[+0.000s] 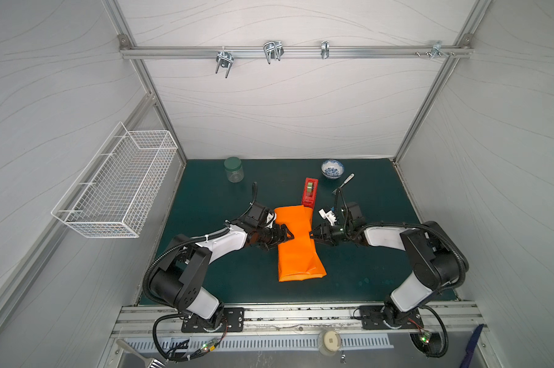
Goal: Wrap the gift box in paper
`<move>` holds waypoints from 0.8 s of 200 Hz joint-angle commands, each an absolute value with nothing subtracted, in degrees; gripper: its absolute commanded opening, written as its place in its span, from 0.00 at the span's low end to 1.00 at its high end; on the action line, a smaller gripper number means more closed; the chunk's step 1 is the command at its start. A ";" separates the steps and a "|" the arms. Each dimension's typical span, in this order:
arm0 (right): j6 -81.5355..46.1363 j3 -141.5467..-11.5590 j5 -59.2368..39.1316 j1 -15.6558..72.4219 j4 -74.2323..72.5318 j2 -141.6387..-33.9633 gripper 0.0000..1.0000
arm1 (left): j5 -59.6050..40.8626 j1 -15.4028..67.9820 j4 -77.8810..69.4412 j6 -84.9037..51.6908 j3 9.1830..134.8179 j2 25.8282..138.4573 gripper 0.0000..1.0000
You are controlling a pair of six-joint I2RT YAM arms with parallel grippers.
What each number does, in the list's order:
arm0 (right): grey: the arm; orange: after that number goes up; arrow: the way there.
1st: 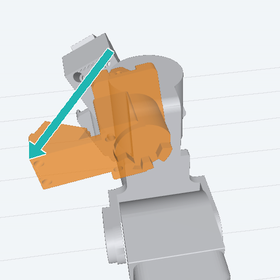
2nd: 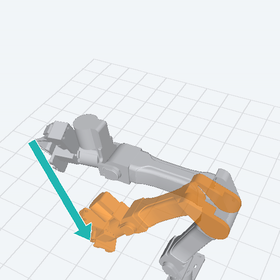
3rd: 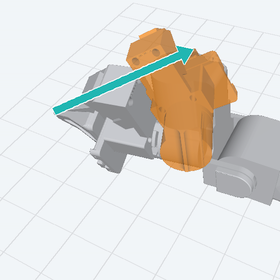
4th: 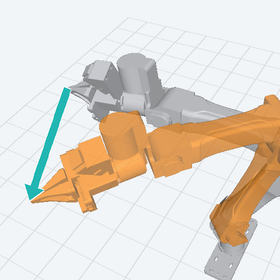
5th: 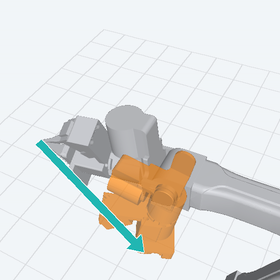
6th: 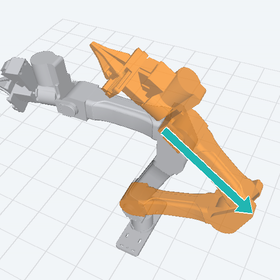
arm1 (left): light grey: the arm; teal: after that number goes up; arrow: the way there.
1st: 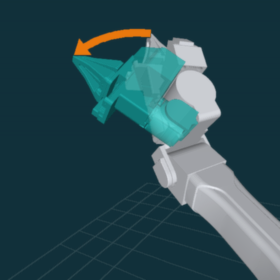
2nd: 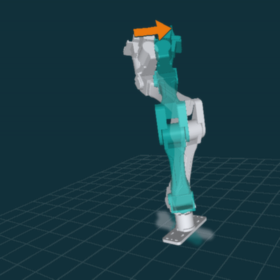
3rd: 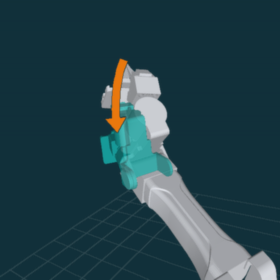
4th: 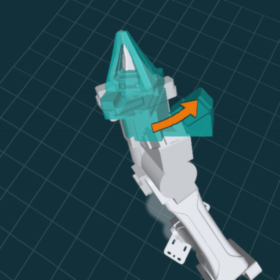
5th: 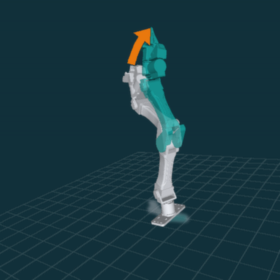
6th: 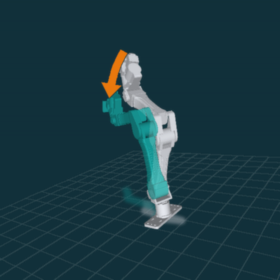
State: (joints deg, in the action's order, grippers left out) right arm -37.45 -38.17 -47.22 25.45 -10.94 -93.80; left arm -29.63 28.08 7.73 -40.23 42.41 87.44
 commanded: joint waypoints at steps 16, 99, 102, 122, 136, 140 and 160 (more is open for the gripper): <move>-35.78 -40.25 -47.28 23.17 -5.40 -90.75 0.52 | -24.33 28.53 11.38 -38.12 39.78 89.77 0.82; -28.52 -45.00 -38.69 25.92 5.68 -85.94 0.69 | -23.25 28.53 12.05 -37.72 39.56 89.33 0.81; -28.10 -45.34 -37.88 26.45 6.21 -85.96 0.69 | -23.21 28.56 12.11 -37.69 39.56 89.23 0.81; -25.05 -48.00 -31.86 29.71 10.42 -86.34 0.70 | -23.12 28.55 12.39 -37.59 39.81 89.03 0.81; -23.19 -49.59 -27.90 31.76 13.18 -86.79 0.69 | -23.12 28.52 12.41 -37.58 39.97 89.03 0.80; -22.70 -50.08 -26.88 32.47 13.94 -86.91 0.68 | -23.12 28.56 12.52 -37.58 39.99 89.03 0.80; -21.26 -51.63 -22.62 35.25 16.30 -87.40 0.65 | -23.14 28.49 12.44 -37.65 40.07 89.03 0.80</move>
